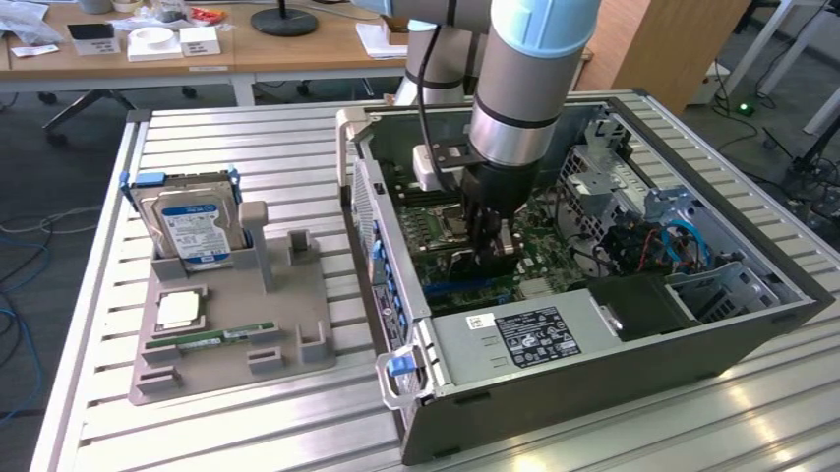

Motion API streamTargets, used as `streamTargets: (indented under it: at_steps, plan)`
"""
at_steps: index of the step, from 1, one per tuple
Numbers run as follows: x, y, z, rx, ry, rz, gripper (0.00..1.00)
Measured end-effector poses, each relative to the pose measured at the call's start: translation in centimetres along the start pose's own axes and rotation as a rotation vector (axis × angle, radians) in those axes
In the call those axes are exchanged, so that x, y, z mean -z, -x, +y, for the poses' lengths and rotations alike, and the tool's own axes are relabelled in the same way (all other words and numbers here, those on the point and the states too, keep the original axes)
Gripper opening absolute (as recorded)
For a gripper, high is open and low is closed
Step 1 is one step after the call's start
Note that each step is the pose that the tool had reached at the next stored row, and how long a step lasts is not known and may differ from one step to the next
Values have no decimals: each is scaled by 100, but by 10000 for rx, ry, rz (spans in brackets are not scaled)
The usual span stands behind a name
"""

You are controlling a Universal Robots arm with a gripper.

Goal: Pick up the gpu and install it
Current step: 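Insert the gpu into the slot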

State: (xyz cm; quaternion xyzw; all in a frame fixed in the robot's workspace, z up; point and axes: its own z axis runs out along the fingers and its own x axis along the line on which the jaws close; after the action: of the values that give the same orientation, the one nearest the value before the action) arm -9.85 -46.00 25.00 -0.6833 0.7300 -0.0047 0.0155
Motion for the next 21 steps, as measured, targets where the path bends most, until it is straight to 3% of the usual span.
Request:
streamTargets:
  at_steps: [21]
  plan:
    - [2,0,0,0,0,-10,27]
